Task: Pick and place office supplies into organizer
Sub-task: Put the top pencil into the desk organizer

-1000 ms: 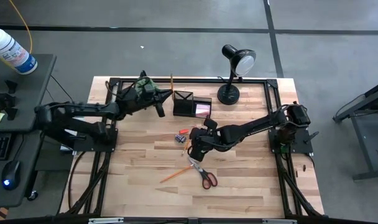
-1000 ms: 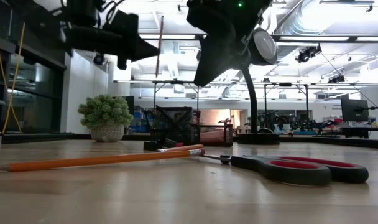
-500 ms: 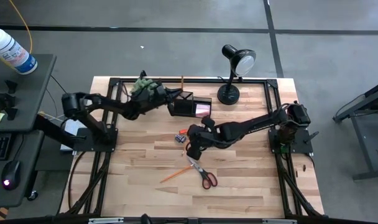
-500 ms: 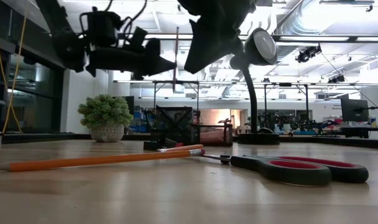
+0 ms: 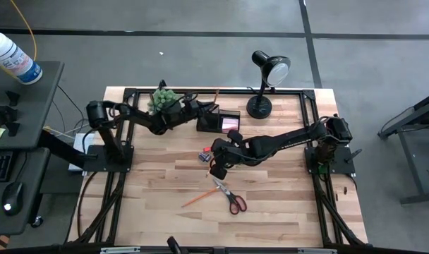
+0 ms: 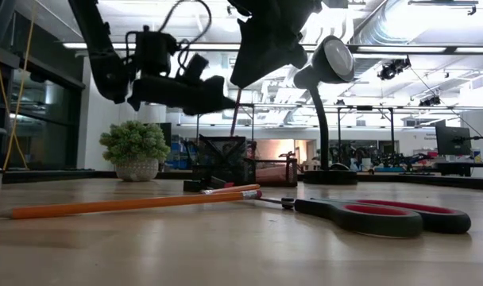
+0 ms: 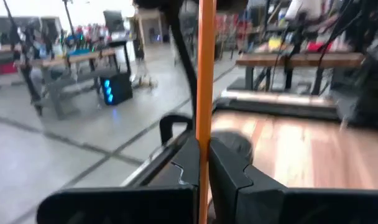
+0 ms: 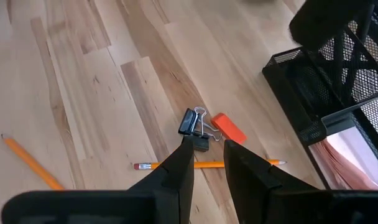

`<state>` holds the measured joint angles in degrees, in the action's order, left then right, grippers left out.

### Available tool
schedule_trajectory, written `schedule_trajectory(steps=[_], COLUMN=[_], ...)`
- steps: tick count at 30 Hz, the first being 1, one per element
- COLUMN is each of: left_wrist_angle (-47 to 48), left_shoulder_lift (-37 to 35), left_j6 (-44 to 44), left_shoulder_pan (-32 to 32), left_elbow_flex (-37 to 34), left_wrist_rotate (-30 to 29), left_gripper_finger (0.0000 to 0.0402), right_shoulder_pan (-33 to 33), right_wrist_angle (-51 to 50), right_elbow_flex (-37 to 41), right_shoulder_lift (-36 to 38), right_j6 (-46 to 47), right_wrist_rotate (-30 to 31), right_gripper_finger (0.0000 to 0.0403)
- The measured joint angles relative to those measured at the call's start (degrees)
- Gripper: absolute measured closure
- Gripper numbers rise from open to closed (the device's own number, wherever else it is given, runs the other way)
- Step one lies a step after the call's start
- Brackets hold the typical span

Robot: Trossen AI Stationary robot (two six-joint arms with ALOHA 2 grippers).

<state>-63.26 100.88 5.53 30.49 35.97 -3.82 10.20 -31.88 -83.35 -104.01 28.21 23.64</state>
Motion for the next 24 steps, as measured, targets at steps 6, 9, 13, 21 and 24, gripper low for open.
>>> schedule_trajectory(steps=[6, 9, 13, 21, 24], left_wrist_angle=[0.0, 0.2, 1.2, 7.1, 7.2], left_shoulder_lift=[2.7, 3.3, 3.3, 3.2, 3.2], left_j6=[-2.9, -3.2, -4.1, -5.5, -6.0], left_shoulder_pan=[2.0, 3.0, 3.4, 3.3, 3.3], left_elbow_flex=[0.0, 0.0, 0.0, 0.0, 0.0], left_wrist_rotate=[0.1, -0.4, -0.6, -1.9, -2.1], left_gripper_finger=[0.0401, 0.0401, 0.0401, 0.04, 0.0395], right_shoulder_pan=[0.0, 0.0, 0.0, -0.1, -0.1], right_wrist_angle=[0.0, 0.0, 0.0, 0.0, 0.0], right_elbow_flex=[0.0, 0.0, 0.0, 0.0, 0.0], right_shoulder_lift=[0.0, 0.0, 0.0, 0.0, 0.0], right_j6=[0.0, 0.0, 0.0, -0.3, -0.4], right_wrist_rotate=[0.0, 0.0, 0.0, 0.0, 0.0], right_gripper_finger=[0.032, 0.032, 0.032, 0.032, 0.032])
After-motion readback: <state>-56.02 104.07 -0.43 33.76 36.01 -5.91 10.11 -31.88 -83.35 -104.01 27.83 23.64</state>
